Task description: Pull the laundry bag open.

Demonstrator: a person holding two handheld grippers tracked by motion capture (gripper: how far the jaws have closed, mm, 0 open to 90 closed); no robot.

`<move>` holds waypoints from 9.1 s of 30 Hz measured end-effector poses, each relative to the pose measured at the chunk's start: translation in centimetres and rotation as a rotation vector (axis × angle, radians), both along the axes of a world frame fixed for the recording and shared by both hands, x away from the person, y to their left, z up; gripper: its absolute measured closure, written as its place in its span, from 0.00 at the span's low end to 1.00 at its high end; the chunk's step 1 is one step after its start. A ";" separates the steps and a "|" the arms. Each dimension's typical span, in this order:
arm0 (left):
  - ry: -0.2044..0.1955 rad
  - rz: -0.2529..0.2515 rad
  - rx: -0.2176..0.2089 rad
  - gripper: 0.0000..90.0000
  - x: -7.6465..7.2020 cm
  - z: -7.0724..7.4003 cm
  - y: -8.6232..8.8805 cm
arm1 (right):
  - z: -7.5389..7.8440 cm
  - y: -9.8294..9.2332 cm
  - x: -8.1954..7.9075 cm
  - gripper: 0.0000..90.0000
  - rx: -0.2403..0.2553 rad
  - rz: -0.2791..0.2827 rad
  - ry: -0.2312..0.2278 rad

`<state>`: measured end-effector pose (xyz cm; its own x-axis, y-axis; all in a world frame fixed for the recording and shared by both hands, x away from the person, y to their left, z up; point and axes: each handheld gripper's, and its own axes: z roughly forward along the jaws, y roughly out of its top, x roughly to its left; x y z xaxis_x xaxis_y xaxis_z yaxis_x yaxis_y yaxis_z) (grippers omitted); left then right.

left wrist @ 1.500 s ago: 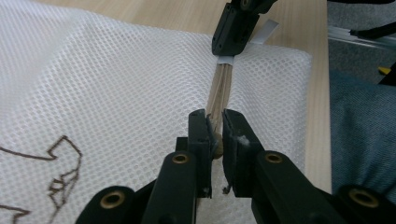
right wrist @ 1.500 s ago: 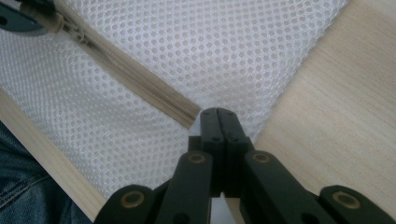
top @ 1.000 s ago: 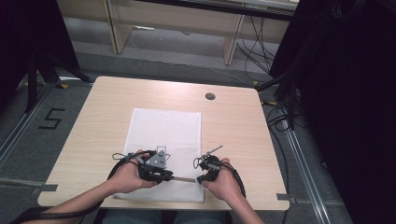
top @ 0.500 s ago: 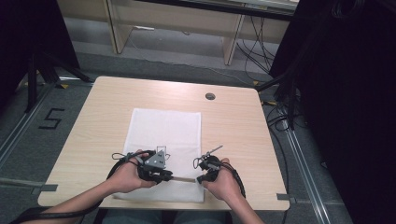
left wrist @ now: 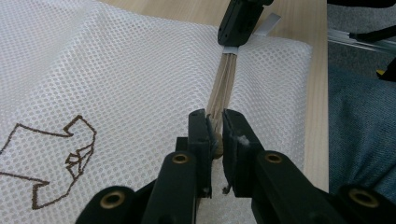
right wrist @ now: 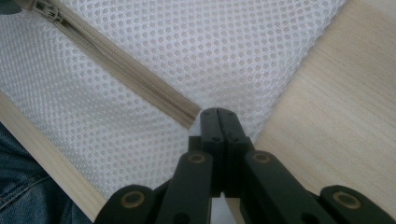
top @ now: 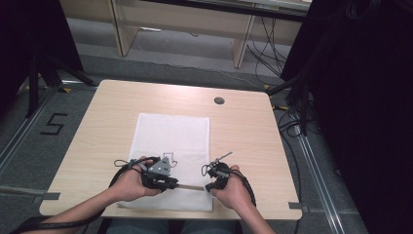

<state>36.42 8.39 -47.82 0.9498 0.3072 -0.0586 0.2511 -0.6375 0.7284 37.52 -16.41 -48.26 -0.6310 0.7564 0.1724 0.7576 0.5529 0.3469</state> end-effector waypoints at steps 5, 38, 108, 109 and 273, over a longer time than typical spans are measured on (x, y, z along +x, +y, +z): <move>0.012 0.001 -0.007 0.91 0.1 0.0 0.2 | 0.0 0.0 0.0 1.00 0.003 0.003 0.002; 0.000 -0.004 0.003 0.91 0.3 0.2 1.1 | 0.0 0.0 0.0 1.00 -0.007 0.008 -0.009; -0.033 -0.028 0.085 0.91 0.3 -0.2 2.6 | 0.1 0.2 -0.2 1.00 -0.025 -0.003 -0.002; -0.020 -0.028 0.070 0.91 0.3 -0.2 2.7 | 0.1 0.2 -0.2 1.00 -0.026 -0.007 -0.004; 0.041 0.280 0.203 0.91 -1.2 -1.3 15.9 | 0.2 0.1 0.0 1.00 -0.038 0.018 -0.018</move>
<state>35.26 24.31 -49.09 0.8249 0.5652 -0.0061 0.4638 -0.6706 0.5790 37.56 -16.29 -48.09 -0.6475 0.7505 0.1323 0.7411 0.5796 0.3387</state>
